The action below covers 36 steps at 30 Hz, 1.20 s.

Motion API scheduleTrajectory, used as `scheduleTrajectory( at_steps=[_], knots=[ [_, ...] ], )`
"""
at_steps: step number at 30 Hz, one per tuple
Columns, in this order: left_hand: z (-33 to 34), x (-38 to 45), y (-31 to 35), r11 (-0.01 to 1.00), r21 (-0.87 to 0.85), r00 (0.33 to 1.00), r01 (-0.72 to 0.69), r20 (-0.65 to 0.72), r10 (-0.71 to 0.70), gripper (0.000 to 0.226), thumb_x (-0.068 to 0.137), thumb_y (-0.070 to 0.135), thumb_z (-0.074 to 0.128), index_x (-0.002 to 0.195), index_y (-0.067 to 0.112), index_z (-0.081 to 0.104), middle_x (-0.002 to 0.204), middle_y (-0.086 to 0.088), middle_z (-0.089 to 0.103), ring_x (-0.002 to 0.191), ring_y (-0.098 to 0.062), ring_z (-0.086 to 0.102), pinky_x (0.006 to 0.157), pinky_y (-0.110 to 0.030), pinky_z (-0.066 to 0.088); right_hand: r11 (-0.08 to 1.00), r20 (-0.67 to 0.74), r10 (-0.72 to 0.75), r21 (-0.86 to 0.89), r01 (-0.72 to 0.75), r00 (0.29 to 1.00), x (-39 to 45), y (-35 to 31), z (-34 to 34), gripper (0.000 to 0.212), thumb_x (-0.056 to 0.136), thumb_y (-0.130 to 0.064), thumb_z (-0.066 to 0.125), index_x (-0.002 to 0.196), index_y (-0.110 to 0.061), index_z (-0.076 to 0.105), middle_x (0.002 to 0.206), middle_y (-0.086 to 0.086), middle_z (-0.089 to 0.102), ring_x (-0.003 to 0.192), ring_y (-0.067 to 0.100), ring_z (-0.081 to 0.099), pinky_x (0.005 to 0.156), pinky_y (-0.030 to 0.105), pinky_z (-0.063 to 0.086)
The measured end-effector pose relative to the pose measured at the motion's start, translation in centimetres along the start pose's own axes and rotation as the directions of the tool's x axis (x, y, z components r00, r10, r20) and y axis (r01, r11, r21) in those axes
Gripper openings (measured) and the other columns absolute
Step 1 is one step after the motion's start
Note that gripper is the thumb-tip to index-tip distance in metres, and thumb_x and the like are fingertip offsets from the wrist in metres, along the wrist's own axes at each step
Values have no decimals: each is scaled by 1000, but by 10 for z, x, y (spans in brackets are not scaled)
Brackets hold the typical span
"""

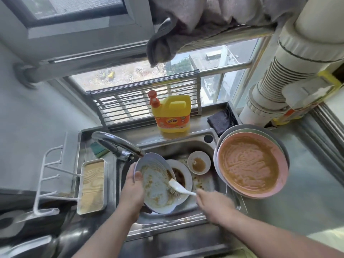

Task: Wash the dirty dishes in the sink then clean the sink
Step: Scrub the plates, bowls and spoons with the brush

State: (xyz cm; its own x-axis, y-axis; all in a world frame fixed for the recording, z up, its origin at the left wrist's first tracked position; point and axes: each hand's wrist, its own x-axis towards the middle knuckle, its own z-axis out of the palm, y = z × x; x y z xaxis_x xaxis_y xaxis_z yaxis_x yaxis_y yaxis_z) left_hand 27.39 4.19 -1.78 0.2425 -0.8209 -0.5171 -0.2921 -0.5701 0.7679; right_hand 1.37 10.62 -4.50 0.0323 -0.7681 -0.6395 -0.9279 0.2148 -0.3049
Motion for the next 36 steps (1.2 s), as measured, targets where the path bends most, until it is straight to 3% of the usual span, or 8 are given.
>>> scheduleTrajectory(
  at_steps=[4,7,12,16,20,26,31,36],
  knots=[
    [-1,-10,3,934,299,980,-198,46,194,42,107,59,35,146,70,27,127,12,57,99,-10,59,68,-23,54,994,-116,-33,-108,21,993,41,-24,-14,30,110,-48,28,112,-29,51,104,9,70,96,39,68,66,39,46],
    [-6,-11,9,789,507,929,-348,71,364,45,108,54,35,147,72,21,110,11,52,88,-9,56,77,-35,49,997,-51,-51,-52,48,997,35,-39,14,25,109,-46,35,113,-27,51,107,11,71,97,40,68,70,41,51],
    [-10,-9,3,734,550,906,-398,109,410,51,108,50,40,149,70,19,101,10,48,86,-15,59,78,-42,54,992,22,-54,118,51,998,8,-41,32,28,107,-53,34,111,-28,46,108,12,70,99,40,66,70,41,46],
    [-14,-12,-5,651,604,877,-460,196,438,55,107,48,39,151,72,15,97,10,45,82,-15,56,74,-45,56,996,-171,-84,-52,76,982,38,-30,-19,32,111,-51,30,112,-26,50,104,11,70,94,40,67,65,39,42],
    [-19,-4,6,601,574,819,-556,256,514,64,108,42,45,144,82,10,95,11,45,81,-12,54,68,-40,54,997,-83,-80,5,81,993,29,-33,7,26,110,-48,33,114,-26,48,106,13,70,96,40,67,70,41,47],
    [-31,1,5,630,452,765,-631,227,603,60,109,34,50,150,69,23,99,7,53,86,-19,59,74,-39,51,956,-4,-182,231,178,983,-8,-48,74,34,103,-61,32,111,-29,41,103,13,71,100,43,64,72,45,47],
    [-39,4,-1,673,434,799,-599,263,542,53,100,57,36,150,70,27,103,14,53,93,-2,57,76,-34,49,978,-96,6,209,14,995,23,-16,27,23,107,-58,34,105,-35,38,90,4,67,87,37,65,62,38,40],
    [-36,14,3,740,413,846,-531,204,493,59,100,57,38,158,43,42,114,10,57,100,-7,56,82,-29,43,983,-128,50,179,-26,991,39,-34,7,27,105,-58,32,97,-33,41,87,2,64,81,35,60,57,37,40]
  ],
)
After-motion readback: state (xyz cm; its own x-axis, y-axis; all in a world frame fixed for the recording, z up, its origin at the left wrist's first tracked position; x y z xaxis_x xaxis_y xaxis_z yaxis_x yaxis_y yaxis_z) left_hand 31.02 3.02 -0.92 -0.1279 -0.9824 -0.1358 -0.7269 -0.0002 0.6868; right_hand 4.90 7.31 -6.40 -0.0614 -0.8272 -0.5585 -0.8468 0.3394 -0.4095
